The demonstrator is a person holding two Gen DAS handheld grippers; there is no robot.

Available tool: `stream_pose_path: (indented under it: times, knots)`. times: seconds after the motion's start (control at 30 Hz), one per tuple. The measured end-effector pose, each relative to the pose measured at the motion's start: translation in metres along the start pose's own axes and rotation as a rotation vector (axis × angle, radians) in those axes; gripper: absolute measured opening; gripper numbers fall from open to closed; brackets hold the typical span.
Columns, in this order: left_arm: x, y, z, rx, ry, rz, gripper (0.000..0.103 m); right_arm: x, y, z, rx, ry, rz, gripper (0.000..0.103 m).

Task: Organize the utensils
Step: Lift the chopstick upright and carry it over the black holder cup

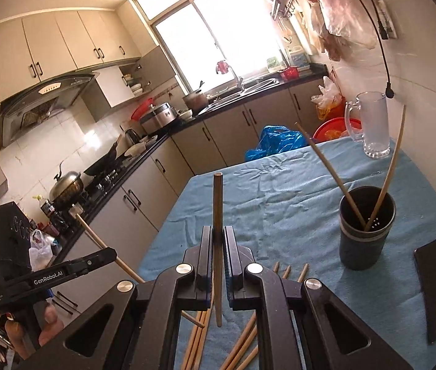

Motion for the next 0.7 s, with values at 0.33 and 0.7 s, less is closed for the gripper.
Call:
stream_pose_path:
  times: [0.33,0.7]
  knots:
    - [-0.008,-0.008,-0.031,0.038,0.037,-0.012,0.007,-0.034,-0.017,-0.01,0.02,0.016,-0.078,0.007]
    - [-0.022,-0.036,-0.096,0.098,0.12,-0.033,0.007,-0.096,-0.048,-0.037,0.045,0.074,-0.224,0.007]
Point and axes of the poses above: each gripper's, at about its wrist camera, not at the fingertips, and x roughly the way its jaws point, z to its left, y to its underside, the point moved 7 cm from there along x, roughly the way its jaws point, and after that the axes turned 15 degrees about -y, right-handed, at the moved point
